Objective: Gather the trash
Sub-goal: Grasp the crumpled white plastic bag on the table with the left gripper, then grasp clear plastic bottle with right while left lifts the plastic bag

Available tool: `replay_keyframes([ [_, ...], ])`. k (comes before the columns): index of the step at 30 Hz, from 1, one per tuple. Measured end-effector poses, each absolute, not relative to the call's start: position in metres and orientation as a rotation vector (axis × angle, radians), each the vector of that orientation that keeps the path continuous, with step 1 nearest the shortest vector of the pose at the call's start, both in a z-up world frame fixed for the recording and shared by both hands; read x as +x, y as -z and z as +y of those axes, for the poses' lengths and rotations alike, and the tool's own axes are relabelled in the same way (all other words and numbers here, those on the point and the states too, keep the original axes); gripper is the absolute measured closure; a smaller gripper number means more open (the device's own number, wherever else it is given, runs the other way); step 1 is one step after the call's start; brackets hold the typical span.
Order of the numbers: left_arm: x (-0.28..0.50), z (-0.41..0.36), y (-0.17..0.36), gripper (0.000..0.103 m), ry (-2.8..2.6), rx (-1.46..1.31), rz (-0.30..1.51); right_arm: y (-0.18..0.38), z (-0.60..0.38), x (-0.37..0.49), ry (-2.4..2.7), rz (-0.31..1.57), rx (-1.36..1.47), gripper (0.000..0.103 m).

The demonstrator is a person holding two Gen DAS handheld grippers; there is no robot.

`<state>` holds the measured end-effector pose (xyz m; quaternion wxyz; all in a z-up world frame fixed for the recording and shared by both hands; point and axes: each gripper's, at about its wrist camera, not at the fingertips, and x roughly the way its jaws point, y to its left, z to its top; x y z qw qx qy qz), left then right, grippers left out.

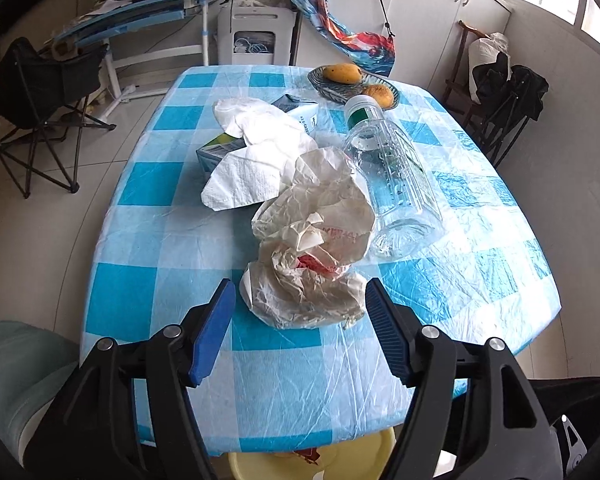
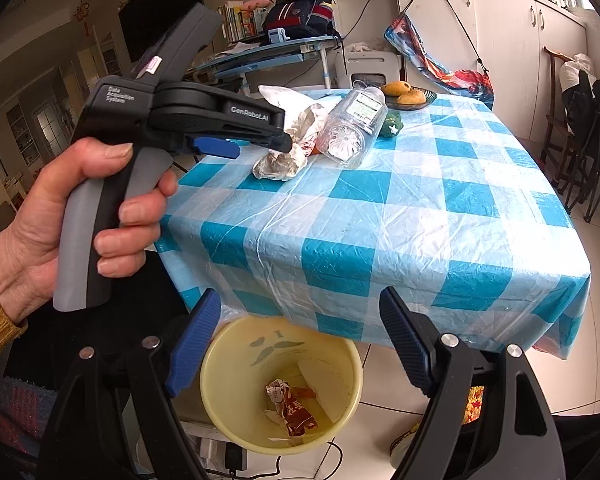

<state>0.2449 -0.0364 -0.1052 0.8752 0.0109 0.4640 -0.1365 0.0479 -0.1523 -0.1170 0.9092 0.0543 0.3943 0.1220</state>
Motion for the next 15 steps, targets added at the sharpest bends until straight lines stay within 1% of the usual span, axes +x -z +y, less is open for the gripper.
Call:
replay_keyframes([
  [3,0.262,-0.047,0.118,0.038,0.270,0.061,0.975,0.119,-0.154,0.050,-0.250,0.823,0.121,0.025],
  [5,0.268,-0.050,0.122,0.049,0.274,0.082,0.976,0.120,-0.155,0.051,-0.248,0.828,0.125,0.025],
  [6,0.268,-0.050,0.122,0.052,0.285,0.080,0.973,0.120,-0.155,0.052,-0.247,0.829,0.127,0.025],
  [8,0.266,-0.048,0.117,0.068,0.301,0.084,0.956,0.120,-0.156,0.053,-0.245,0.830,0.134,0.025],
  [9,0.264,-0.046,0.113,0.074,0.311,0.083,0.948,0.119,-0.156,0.055,-0.246,0.830,0.137,0.025],
  [10,0.263,-0.043,0.110,0.095,0.325,0.077,0.951,0.118,-0.156,0.057,-0.248,0.831,0.141,0.025],
  [15,0.248,-0.024,0.105,0.095,0.345,0.034,0.952,0.107,-0.155,0.073,-0.255,0.813,0.123,0.025],
])
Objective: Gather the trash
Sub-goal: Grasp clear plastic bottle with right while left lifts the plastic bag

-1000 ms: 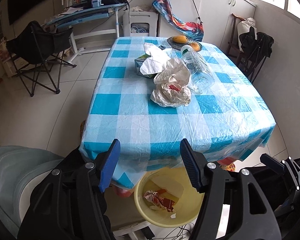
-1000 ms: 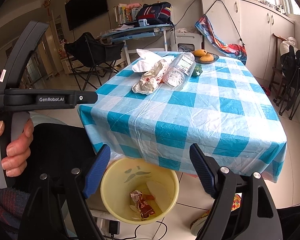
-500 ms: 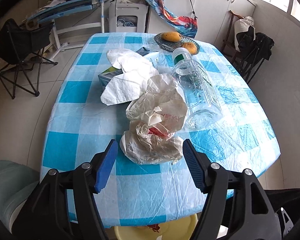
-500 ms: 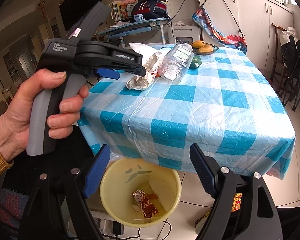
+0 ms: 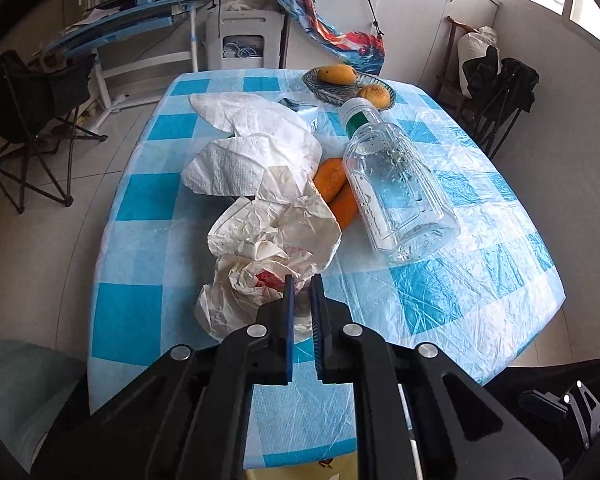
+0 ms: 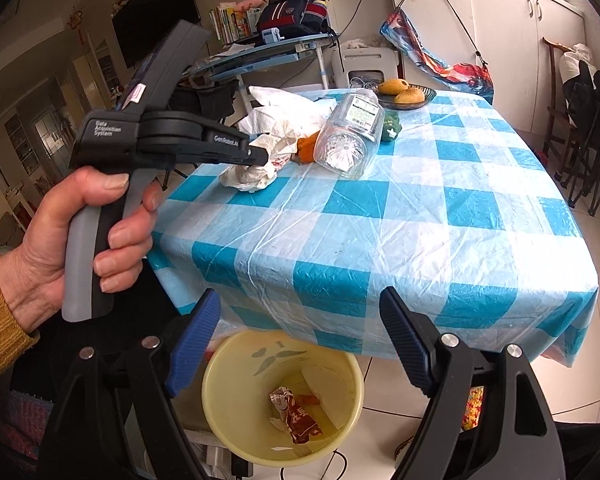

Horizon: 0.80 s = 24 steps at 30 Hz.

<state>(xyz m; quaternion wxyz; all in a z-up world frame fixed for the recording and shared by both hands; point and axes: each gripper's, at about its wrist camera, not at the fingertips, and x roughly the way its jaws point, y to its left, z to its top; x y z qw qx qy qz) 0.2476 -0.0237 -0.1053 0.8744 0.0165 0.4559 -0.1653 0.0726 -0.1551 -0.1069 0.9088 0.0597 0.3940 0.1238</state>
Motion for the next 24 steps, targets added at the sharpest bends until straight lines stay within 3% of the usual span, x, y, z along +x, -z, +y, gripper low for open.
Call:
replay_keyframes([
  [4,0.241,-0.007,0.108,0.094,0.375,-0.019,0.968,0.098,-0.157,0.101,-0.238,0.796,0.105,0.025],
  [6,0.239,0.000,0.108,0.089,0.366,-0.023,0.959,0.094,-0.159,0.120,-0.232,0.792,0.106,0.025],
  [10,0.244,0.001,0.109,0.039,0.283,0.073,0.917,0.093,-0.162,0.162,-0.224,0.792,0.110,0.025],
  [12,0.249,-0.001,0.113,0.035,0.271,0.095,0.911,0.094,-0.163,0.180,-0.219,0.799,0.120,0.025],
  [15,0.258,-0.004,0.123,0.035,0.264,0.116,0.936,0.099,-0.166,0.206,-0.205,0.818,0.154,0.025],
  [17,0.258,-0.007,0.127,0.059,0.277,0.114,0.946,0.103,-0.168,0.222,-0.193,0.829,0.183,0.025],
  [20,0.255,0.000,0.123,0.075,0.316,0.066,0.952,0.111,-0.173,0.242,-0.179,0.859,0.238,0.025],
  [22,0.249,0.005,0.118,0.077,0.327,0.056,0.944,0.120,-0.176,0.253,-0.177,0.898,0.273,0.040],
  [24,0.243,0.011,0.115,0.078,0.358,0.022,0.952,0.122,-0.181,0.255,-0.182,0.906,0.315,0.044],
])
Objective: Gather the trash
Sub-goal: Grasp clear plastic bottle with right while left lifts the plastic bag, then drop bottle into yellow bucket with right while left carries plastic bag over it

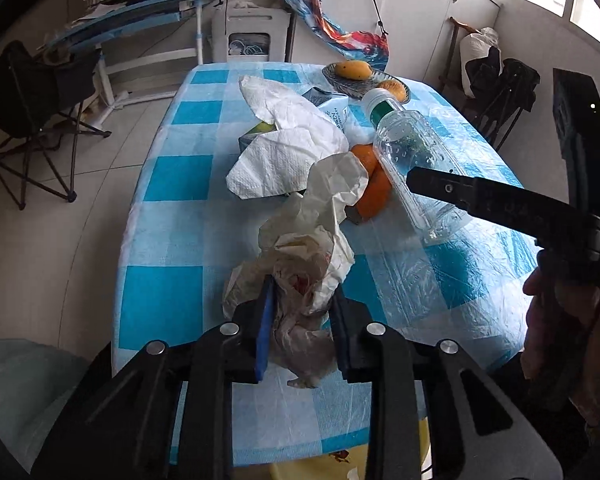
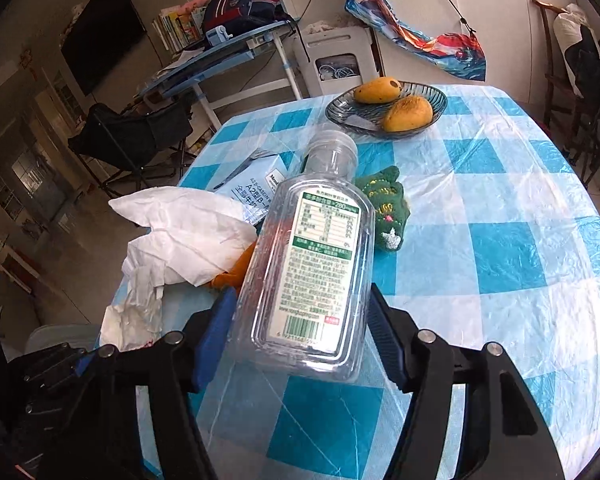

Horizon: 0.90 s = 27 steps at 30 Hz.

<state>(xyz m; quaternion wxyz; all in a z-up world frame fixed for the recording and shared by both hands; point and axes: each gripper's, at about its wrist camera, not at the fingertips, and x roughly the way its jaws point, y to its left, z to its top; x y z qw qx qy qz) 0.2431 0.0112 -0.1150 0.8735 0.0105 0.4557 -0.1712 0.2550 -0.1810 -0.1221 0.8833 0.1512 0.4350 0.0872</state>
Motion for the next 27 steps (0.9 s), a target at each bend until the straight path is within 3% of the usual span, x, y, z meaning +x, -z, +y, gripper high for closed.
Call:
replay_keyframes([
  [3,0.230,0.022,0.111,0.078,0.384,-0.019,0.949,0.115,-0.185,0.241,-0.185,0.887,0.317,0.048],
  [27,0.155,0.021,0.091,0.078,0.350,0.018,0.917,0.085,-0.155,0.073,-0.372,0.880,0.269,0.048],
])
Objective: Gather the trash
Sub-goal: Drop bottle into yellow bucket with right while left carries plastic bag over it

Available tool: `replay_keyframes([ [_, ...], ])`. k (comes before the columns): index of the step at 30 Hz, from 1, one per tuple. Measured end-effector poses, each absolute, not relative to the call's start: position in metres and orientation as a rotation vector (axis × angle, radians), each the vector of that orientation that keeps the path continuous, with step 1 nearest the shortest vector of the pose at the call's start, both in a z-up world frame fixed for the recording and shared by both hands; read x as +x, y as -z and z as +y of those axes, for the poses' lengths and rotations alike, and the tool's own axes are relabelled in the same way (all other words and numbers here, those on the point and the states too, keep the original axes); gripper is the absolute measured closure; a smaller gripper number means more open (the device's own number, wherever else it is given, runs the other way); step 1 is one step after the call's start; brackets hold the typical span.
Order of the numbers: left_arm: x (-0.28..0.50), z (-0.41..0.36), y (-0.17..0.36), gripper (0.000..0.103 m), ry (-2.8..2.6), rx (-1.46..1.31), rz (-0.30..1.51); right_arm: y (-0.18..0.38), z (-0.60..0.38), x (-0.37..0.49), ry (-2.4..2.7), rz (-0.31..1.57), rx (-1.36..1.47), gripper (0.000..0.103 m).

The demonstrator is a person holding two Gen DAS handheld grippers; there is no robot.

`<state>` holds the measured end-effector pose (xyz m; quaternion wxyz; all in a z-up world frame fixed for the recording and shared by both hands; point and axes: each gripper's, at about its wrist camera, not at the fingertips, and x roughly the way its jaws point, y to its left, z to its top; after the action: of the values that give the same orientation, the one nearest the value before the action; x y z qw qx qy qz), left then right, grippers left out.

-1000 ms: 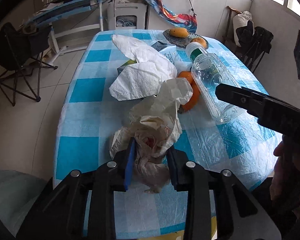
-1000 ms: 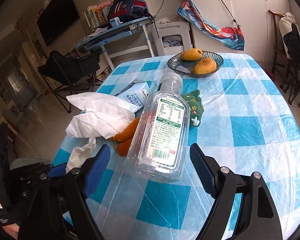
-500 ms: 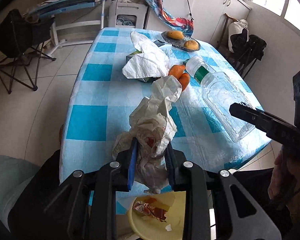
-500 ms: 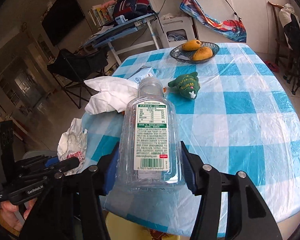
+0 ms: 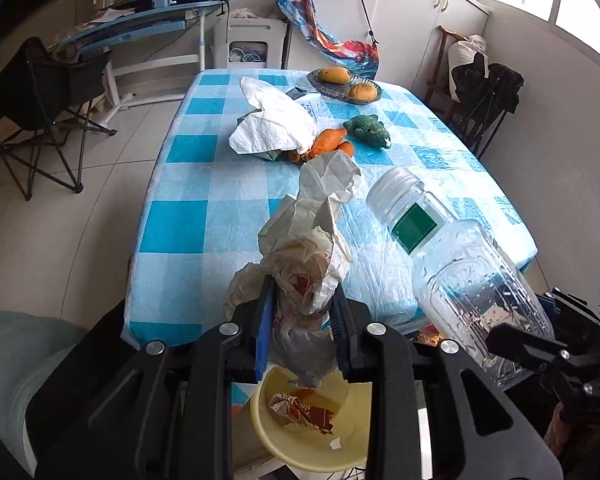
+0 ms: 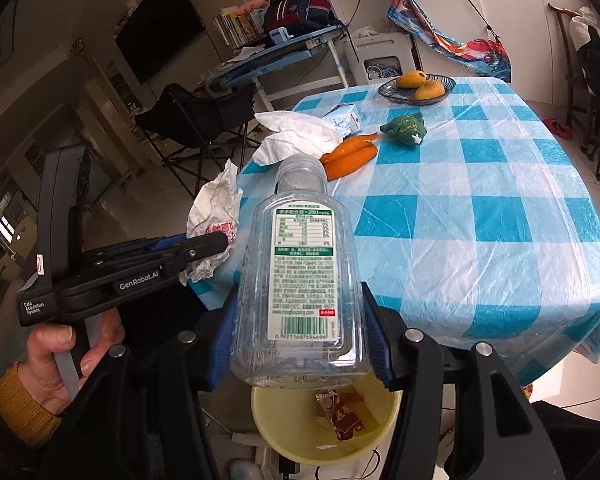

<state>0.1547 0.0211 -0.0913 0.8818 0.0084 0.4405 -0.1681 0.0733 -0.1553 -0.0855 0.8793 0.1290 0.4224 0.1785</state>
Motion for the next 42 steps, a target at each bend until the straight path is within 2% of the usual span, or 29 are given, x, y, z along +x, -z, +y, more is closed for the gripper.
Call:
replay_keyframes([
  [10,0.134,0.021,0.086,0.078,0.350,0.029,0.910,0.112,-0.139,0.044,-0.415,0.965,0.228,0.048],
  [28,0.110,0.015,0.078,0.078,0.367,0.052,0.896,0.120,-0.128,0.028,-0.440,0.994,0.204,0.048],
  [36,0.101,0.010,0.096,0.078,0.407,0.027,0.961,0.142,-0.117,0.042,-0.420,1.037,0.174,0.048],
  [39,0.096,0.007,0.109,0.078,0.416,0.030,1.002,0.149,-0.121,0.046,-0.398,1.043,0.177,0.037],
  [42,0.096,0.008,0.122,0.077,0.419,0.018,1.053,0.150,-0.125,0.043,-0.375,1.039,0.169,0.033],
])
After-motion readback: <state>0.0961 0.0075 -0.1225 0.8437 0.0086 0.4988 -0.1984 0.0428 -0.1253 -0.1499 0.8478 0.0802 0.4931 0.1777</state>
